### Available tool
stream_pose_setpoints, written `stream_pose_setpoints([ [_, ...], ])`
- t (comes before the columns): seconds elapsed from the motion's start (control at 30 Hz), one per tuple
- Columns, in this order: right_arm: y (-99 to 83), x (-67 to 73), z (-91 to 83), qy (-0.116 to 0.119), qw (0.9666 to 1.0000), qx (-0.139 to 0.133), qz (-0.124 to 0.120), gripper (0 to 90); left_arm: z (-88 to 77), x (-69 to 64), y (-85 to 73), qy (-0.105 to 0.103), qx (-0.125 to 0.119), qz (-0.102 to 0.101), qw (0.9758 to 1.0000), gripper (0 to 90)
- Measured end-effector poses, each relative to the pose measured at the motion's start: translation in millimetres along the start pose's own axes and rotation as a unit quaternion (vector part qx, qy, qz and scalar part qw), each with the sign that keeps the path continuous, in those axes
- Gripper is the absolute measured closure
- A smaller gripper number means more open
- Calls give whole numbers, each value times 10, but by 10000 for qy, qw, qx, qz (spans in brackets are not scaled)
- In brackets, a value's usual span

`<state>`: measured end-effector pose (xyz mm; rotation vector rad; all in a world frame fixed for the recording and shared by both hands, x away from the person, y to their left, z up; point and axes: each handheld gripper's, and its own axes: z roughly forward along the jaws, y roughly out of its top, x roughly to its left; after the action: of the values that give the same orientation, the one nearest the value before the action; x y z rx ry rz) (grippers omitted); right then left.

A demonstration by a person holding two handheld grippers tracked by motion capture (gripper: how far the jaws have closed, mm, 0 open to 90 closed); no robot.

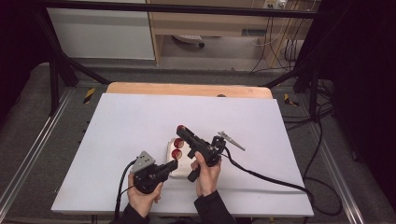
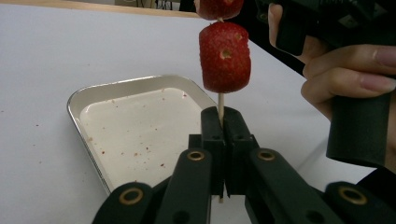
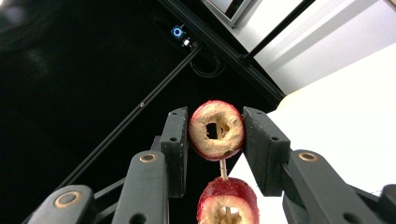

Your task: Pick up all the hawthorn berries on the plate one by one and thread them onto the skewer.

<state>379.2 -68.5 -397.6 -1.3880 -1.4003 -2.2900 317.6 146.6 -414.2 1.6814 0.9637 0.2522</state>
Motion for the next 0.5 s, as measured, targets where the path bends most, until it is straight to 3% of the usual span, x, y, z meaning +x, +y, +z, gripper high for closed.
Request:
stream_pose_setpoints([
  [0.13, 1, 9, -6, 21, 10000, 14, -32, 625, 1, 29, 2, -16, 67, 23, 10000, 887],
  [0.27, 41, 21, -9, -68, 9996, 209, -179, 616, -3, 57, -4, -33, 31, 73, 10000, 886],
  [0.4, 144, 55, -35, -314, 9959, 436, -723, 488, -55, 121, 27, 56, 29, 117, 9999, 887],
  [0.5, 217, 54, -82, -518, 9900, 692, -1117, 410, -56, 164, 18, 132, 133, 166, 9997, 887],
])
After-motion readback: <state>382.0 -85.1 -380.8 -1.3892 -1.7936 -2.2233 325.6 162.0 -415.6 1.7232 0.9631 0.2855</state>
